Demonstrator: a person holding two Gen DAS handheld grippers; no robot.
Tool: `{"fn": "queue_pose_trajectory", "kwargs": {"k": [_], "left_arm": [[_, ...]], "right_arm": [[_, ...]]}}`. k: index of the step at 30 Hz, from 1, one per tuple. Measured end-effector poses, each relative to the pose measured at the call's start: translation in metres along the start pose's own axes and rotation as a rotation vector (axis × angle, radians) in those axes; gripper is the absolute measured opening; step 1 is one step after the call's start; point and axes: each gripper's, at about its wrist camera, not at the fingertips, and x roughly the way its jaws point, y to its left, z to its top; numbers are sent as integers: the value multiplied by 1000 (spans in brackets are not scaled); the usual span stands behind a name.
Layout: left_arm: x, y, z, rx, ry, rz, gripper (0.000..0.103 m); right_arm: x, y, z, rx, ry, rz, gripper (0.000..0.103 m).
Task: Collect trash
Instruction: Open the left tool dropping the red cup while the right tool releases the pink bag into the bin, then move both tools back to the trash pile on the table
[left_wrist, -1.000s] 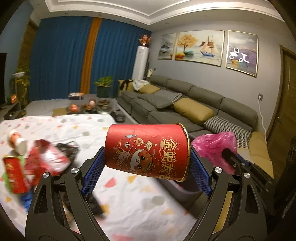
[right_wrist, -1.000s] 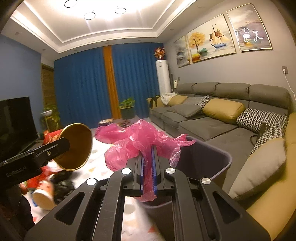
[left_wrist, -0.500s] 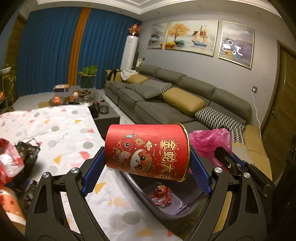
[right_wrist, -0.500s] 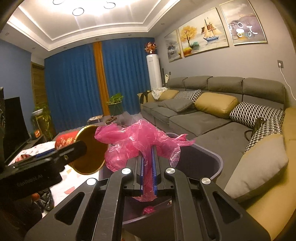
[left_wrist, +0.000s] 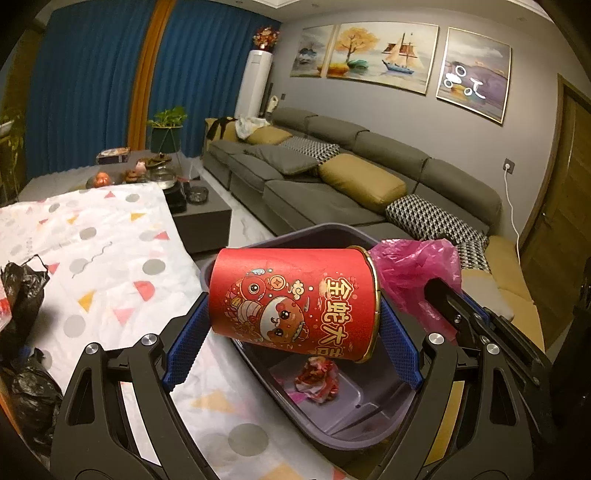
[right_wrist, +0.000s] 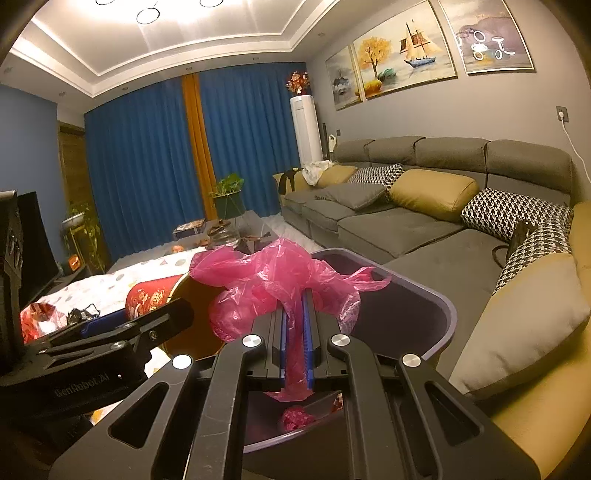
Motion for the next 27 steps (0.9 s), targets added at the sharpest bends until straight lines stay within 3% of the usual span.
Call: {"fn": "queue_pose_trajectory", "kwargs": {"k": [8, 20, 27], "left_arm": [[8, -2, -6, 8, 19, -22, 85], [-1, 11, -9, -29, 19, -8, 93], [-41, 20, -16, -29, -29, 109, 94]], "right_arm": [[4, -4, 1, 18, 24, 10, 10], [-4, -9, -1, 42, 9, 0, 39], [-29, 1, -1, 25, -25, -18, 60]]}}
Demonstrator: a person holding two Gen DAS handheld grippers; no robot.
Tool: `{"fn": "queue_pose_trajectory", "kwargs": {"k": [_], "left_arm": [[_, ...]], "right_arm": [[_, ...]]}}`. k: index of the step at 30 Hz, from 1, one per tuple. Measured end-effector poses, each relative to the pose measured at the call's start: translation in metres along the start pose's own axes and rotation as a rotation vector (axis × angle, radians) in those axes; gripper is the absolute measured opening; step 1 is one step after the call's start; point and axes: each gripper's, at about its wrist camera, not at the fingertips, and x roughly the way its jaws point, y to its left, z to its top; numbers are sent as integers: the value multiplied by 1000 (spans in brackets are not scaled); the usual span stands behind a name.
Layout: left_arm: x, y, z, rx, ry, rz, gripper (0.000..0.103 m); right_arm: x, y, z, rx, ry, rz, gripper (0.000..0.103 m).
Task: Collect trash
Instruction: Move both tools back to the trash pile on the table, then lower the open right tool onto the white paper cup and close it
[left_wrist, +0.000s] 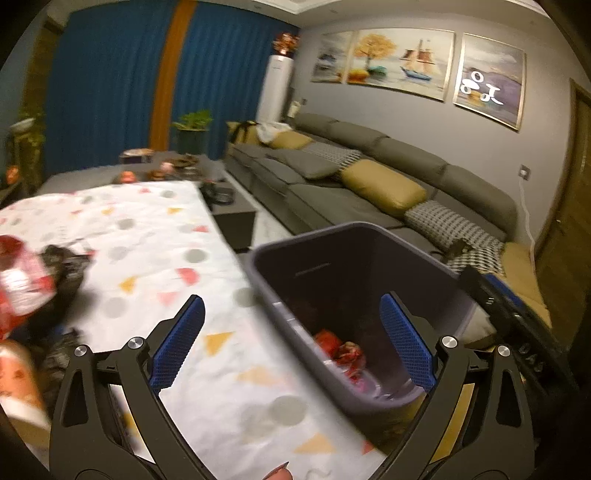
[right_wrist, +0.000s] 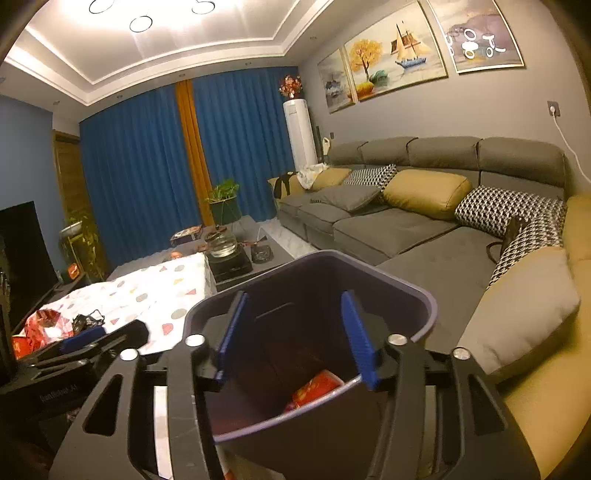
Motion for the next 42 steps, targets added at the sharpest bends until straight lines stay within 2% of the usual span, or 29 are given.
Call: {"fn": "queue_pose_trajectory", "kwargs": {"k": [1, 4, 9, 16, 21, 27, 33, 42], "left_arm": [[-7, 3, -2, -3, -6, 24, 94], [-32, 13, -8, 9, -40, 108, 94], [-76, 35, -20, 4, -83, 190, 94], [-137, 73, -38, -1, -136, 294, 94], [-174, 108, -50, -51, -145, 346, 94], [-216, 153, -66, -114, -158, 447, 94], [-241, 183, -73, -169, -161, 509, 94], [-245, 199, -75, -204, -161, 517, 94]], "right_arm": [[-4, 2, -1, -4, -4, -7, 65], [-18, 9, -6, -17, -10, -22, 70], [-42, 27, -16, -31, -10, -4, 72], [-68, 76, -29, -83, -19, 82, 72], [-77, 118, -44, -133, 3, 169, 72], [-79, 164, -64, -191, 40, 256, 72], [-71, 197, -77, -229, 91, 297, 72], [-49, 244, -99, -389, 179, 337, 72]]}}
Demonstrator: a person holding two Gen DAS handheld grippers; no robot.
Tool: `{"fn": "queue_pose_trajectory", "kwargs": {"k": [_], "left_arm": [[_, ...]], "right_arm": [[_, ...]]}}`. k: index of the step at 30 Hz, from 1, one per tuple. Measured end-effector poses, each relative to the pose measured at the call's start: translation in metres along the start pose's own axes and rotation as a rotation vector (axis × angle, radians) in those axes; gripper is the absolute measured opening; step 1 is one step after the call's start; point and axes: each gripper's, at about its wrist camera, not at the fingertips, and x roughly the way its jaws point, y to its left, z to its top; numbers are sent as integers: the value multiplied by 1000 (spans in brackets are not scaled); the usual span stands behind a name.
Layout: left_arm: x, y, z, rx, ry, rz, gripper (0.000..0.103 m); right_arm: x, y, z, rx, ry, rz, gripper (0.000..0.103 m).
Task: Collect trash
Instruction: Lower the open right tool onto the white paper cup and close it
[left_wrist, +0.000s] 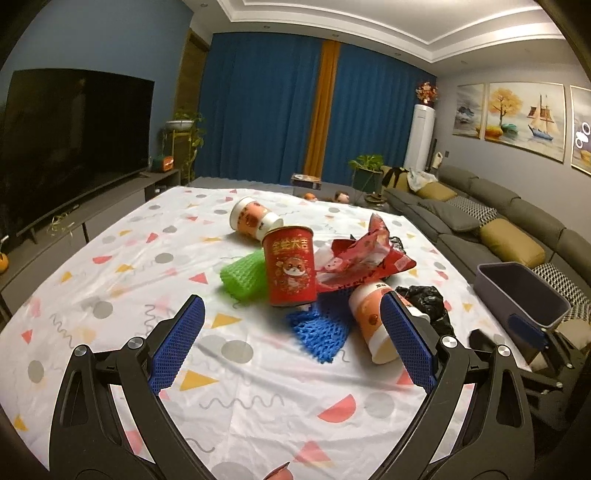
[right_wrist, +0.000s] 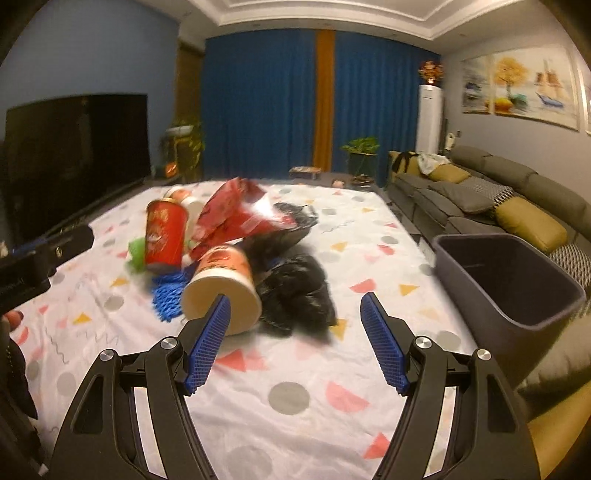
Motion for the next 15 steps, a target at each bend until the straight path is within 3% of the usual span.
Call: {"fn": "queue_pose_trajectory", "kwargs": {"k": [6, 15], "left_arm": [[4, 6, 3, -13, 6, 2, 94], [12, 12, 5, -18, 15, 1, 94]], "right_arm": [[26, 19, 3, -101, 55, 7, 65], [64, 35, 6, -178, 127, 20, 42]]}}
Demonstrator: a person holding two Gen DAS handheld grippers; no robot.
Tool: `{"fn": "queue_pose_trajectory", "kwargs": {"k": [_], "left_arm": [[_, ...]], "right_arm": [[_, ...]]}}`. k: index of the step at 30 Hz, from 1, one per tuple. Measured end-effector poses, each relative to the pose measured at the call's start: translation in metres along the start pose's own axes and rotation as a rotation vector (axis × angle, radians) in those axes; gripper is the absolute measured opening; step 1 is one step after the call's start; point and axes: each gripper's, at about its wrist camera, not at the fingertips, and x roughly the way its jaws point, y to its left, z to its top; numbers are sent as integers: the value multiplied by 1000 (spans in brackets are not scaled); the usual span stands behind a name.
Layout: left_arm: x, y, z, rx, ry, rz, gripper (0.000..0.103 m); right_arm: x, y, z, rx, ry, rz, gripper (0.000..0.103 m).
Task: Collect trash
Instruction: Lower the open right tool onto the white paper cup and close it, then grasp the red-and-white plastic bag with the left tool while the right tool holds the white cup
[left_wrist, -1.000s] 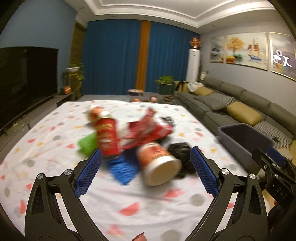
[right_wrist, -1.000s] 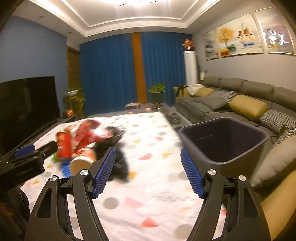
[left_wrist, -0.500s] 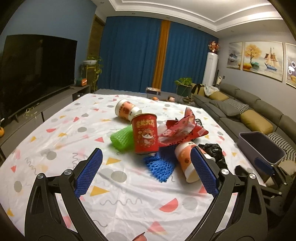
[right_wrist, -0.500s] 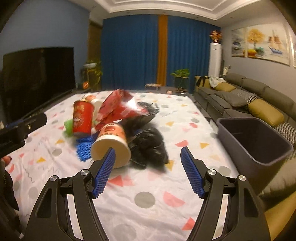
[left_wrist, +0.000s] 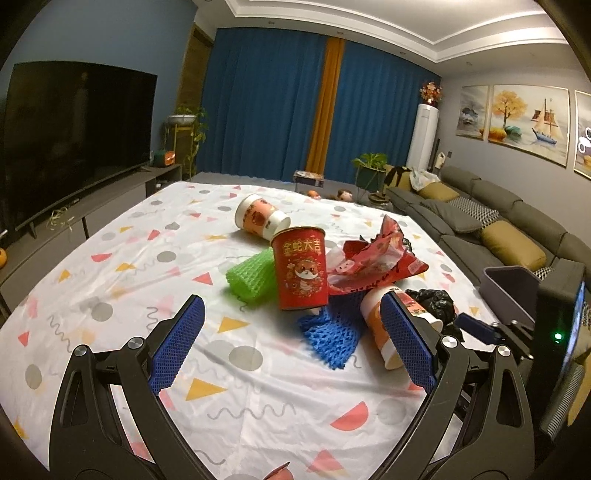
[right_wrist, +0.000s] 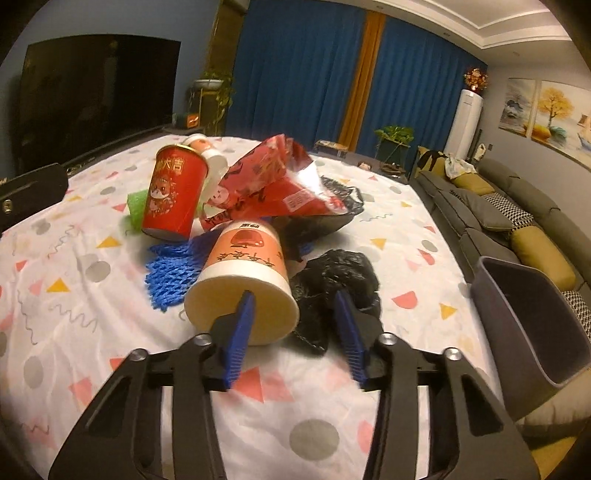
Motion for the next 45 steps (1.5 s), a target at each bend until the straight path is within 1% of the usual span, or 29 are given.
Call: {"fn": "queue_pose_trajectory", "kwargs": {"k": [2, 4, 6, 8, 10, 13, 17, 23, 26, 29, 33, 35, 36, 37, 39, 40, 41, 43, 44, 45], "left_arm": [[2, 1, 0, 0, 3, 1, 94], [3, 3, -1, -1, 6, 3, 94], [4, 4, -1, -4, 9, 3, 94], [4, 5, -2, -6, 11, 3, 94], [5, 5, -2, -4, 12, 2, 94], [5, 4, -2, -4, 14, -2, 94], [5, 0, -4, 7, 15, -15, 94], [9, -7, -5, 19, 20, -38, 94], [13, -13, -3, 29, 15, -62, 94], [19, -22, 0, 50, 7, -93, 94], [36, -42, 11, 56, 16, -173, 94], [45, -55, 15, 75, 9, -197, 94], [51, -63, 17, 89, 13, -208, 93], [58, -69, 19, 100, 25, -217, 88], [72, -81, 22, 116, 47, -229, 82], [80, -86, 23, 126, 58, -232, 77], [86, -90, 24, 134, 66, -228, 75], [102, -97, 24, 143, 97, -229, 66], [112, -100, 24, 139, 125, -233, 65], [119, -101, 23, 132, 148, -236, 59]], "right_arm": [[4, 1, 0, -5, 2, 13, 40], [9, 2, 1, -10, 17, 23, 31], [10, 1, 2, -7, 12, 33, 29], [13, 2, 3, -11, 14, 39, 24], [14, 3, 4, -20, 19, 52, 11], [9, 5, 3, -33, -12, 62, 5], [-3, 3, -1, -28, -46, 60, 4], [-31, -14, -14, 32, -94, 51, 4], [-46, -22, -20, 68, -119, 44, 4], [-65, -37, -27, 120, -152, 31, 4], [-82, -54, -33, 181, -179, 10, 4], [-88, -59, -35, 202, -190, -5, 4], [-90, -61, -35, 208, -192, -8, 4], [-92, -64, -37, 214, -195, -17, 4], [-95, -68, -38, 223, -201, -32, 4], [-96, -69, -39, 227, -201, -37, 4], [-97, -71, -40, 231, -201, -43, 4], [-98, -76, -42, 240, -200, -48, 4], [-99, -78, -42, 244, -197, -51, 4], [-100, -80, -43, 247, -197, -53, 4]]}}
